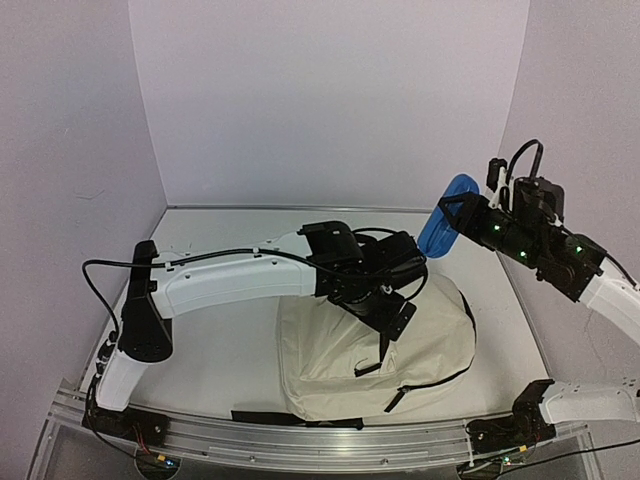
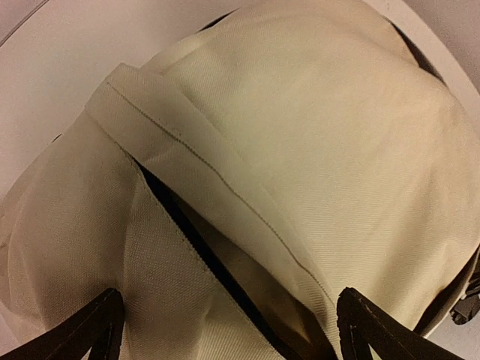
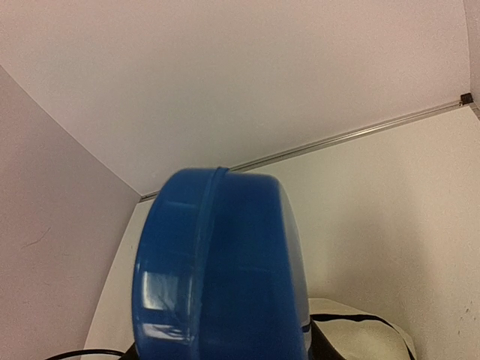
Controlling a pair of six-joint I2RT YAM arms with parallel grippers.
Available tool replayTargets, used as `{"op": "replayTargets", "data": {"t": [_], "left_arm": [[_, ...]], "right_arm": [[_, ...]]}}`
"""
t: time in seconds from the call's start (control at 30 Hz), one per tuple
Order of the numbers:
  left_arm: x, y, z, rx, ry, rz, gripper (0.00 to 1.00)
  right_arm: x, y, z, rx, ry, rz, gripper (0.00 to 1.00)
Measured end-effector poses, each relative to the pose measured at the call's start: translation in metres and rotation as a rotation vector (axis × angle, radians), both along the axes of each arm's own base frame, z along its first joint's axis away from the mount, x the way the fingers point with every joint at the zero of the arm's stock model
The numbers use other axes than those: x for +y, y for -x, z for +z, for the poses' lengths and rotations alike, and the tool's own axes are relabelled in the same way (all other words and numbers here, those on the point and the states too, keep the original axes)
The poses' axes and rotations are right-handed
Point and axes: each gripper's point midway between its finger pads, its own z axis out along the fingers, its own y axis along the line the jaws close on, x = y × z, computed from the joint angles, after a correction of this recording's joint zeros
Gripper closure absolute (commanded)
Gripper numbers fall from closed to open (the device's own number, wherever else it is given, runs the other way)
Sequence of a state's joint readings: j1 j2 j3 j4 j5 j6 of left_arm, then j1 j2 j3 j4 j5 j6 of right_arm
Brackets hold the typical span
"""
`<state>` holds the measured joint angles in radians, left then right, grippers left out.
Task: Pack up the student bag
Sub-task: Place the stationery in the student bag.
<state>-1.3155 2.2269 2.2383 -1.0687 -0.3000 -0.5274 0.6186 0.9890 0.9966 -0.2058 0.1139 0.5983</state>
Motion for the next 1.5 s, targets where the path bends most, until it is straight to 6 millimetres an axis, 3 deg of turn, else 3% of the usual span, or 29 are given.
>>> {"op": "replayTargets", "data": {"t": [0.2, 0.27, 0.3, 0.53, 0.67, 0.8, 0.93, 1.03, 1.1, 1.23, 1.5], "left_arm": [[0.011, -0.001, -0.006, -0.015, -0.069, 0.047, 0.06], [0.018, -0.002, -0.007, -0.02, -0.094, 0.067, 0.12], [0.019, -0.003, -0.006, -0.02, -0.098, 0.073, 0.21], [0.035, -0.008, -0.008, -0.045, -0.161, 0.115, 0.42], [0.039, -0.008, -0.009, -0.045, -0.174, 0.125, 0.63], [0.041, -0.009, -0.009, -0.056, -0.181, 0.136, 0.74], [0.041, -0.009, -0.01, -0.078, -0.181, 0.138, 0.82], [0.041, -0.009, -0.011, -0.084, -0.174, 0.136, 0.88], [0.04, -0.009, -0.012, -0.087, -0.158, 0.134, 0.91], [0.04, -0.009, -0.009, -0.093, -0.127, 0.132, 0.95], [0.043, -0.008, 0.005, -0.11, -0.062, 0.126, 0.98]], "right_arm": [[-0.008, 0.012, 0.009, -0.033, -0.023, 0.002, 0.67], [-0.01, 0.015, 0.011, -0.04, -0.029, 0.002, 0.67], [-0.01, 0.015, 0.011, -0.04, -0.029, 0.002, 0.67], [-0.01, 0.015, 0.004, -0.028, -0.021, 0.002, 0.67], [-0.009, 0.016, 0.003, -0.025, -0.022, 0.011, 0.68], [0.0, 0.019, 0.002, -0.015, -0.034, 0.06, 0.68], [0.012, 0.025, -0.015, 0.028, -0.056, 0.13, 0.69], [0.02, 0.027, -0.038, 0.086, -0.064, 0.167, 0.69], [0.032, 0.029, -0.067, 0.158, -0.092, 0.212, 0.69], [0.05, 0.034, -0.094, 0.227, -0.15, 0.277, 0.69], [0.076, 0.038, -0.095, 0.226, -0.193, 0.354, 0.7]]}}
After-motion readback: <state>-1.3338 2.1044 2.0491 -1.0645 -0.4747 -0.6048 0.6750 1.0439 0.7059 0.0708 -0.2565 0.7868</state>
